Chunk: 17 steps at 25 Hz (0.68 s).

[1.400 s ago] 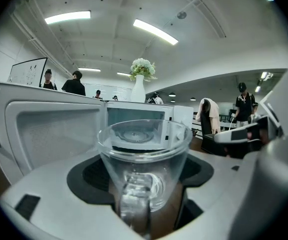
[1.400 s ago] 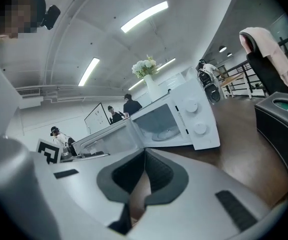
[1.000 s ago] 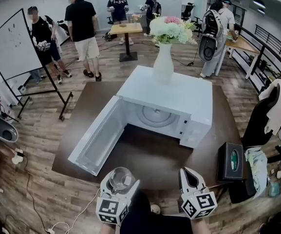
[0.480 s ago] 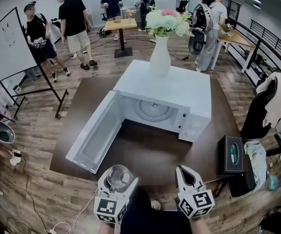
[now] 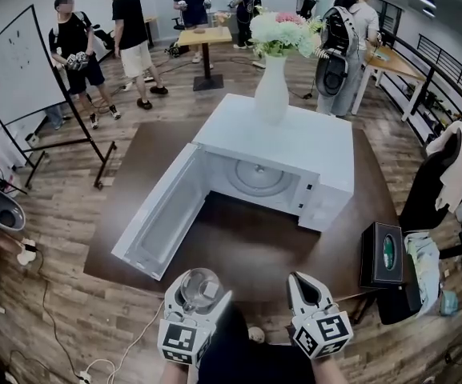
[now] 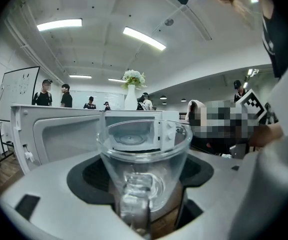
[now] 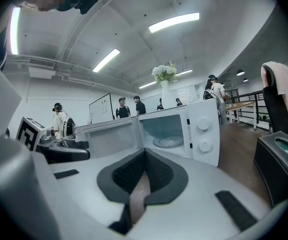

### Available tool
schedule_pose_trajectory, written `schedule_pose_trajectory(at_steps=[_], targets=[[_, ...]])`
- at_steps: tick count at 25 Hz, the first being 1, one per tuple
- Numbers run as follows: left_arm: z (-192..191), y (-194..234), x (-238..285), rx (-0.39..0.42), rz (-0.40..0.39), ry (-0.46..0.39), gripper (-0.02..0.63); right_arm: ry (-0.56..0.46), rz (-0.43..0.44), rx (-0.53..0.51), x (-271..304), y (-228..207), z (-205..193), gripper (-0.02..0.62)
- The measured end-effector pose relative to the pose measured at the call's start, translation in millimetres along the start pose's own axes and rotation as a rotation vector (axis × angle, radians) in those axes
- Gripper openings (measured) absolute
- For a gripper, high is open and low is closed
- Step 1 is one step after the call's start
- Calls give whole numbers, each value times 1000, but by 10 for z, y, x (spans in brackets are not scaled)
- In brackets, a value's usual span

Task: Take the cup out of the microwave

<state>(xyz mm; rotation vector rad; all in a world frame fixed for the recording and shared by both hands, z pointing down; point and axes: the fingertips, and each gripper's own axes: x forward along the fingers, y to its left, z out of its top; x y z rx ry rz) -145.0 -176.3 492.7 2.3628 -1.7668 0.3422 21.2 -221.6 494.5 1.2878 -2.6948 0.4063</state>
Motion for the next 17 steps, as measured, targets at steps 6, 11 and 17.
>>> schedule_pose_trajectory(at_steps=[6, 11, 17], targets=[[-40, -56, 19, -7, -8, 7, 382, 0, 5, 15, -28, -28, -24, -6], [-27, -86, 36, -10, -12, 10, 382, -8, 3, 24, -63, -38, -11, -8], [-44, -118, 42, -33, -13, 13, 382, -5, 0, 38, -112, -86, -27, -7]])
